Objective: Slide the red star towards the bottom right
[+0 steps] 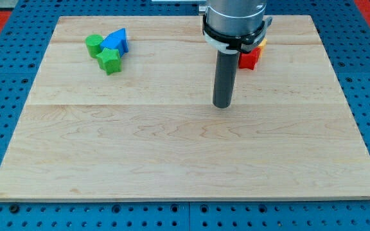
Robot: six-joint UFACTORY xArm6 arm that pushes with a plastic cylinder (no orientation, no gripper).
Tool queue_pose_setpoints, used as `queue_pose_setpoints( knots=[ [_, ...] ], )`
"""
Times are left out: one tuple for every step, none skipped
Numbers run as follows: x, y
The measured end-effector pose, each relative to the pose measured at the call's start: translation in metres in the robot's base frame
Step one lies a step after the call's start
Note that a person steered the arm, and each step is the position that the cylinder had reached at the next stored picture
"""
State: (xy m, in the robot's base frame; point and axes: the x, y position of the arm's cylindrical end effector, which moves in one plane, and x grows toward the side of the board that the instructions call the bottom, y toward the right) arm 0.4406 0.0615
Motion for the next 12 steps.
queue_pose_setpoints(
  knots=[
    [-0.019,-0.004],
    [-0.053,-0.009],
    [-0.094,-0.034],
    [-0.131,-0.068],
    [-0.139,-0.051],
    [-0.144,-0.023],
    [-0.153,-0.011],
    [-0.152,0.02],
    [-0.152,0.044],
    [-0.149,0.066],
    [-0.138,0.087],
    [-0.113,0.082]
  ],
)
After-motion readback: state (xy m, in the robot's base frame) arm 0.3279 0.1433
